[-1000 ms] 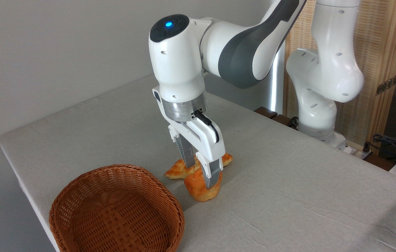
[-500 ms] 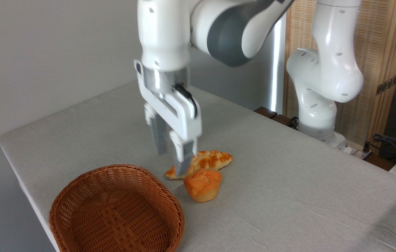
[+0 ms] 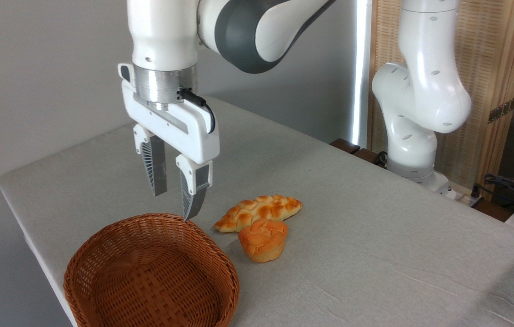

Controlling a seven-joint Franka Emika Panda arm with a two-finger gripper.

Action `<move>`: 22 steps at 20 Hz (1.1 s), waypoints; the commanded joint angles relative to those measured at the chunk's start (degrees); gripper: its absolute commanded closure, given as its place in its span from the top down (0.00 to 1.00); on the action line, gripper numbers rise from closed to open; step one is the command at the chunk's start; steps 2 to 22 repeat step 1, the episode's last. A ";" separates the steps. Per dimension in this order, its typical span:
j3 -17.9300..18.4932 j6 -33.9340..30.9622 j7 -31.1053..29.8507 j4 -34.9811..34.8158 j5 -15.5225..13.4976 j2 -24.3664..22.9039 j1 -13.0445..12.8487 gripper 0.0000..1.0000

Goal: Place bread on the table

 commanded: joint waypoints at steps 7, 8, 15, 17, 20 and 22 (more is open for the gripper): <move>0.41 -0.83 -1.31 2.45 -0.74 0.95 0.33 1.00; 0.41 -0.83 -1.31 2.45 -0.74 0.95 0.33 1.00; 0.41 -0.83 -1.31 2.45 -0.74 0.95 0.33 1.00; 0.41 -0.83 -1.31 2.45 -0.74 0.95 0.33 1.00; 0.41 -0.83 -1.31 2.45 -0.74 0.95 0.33 1.00; 0.41 -0.83 -1.31 2.45 -0.74 0.95 0.33 1.00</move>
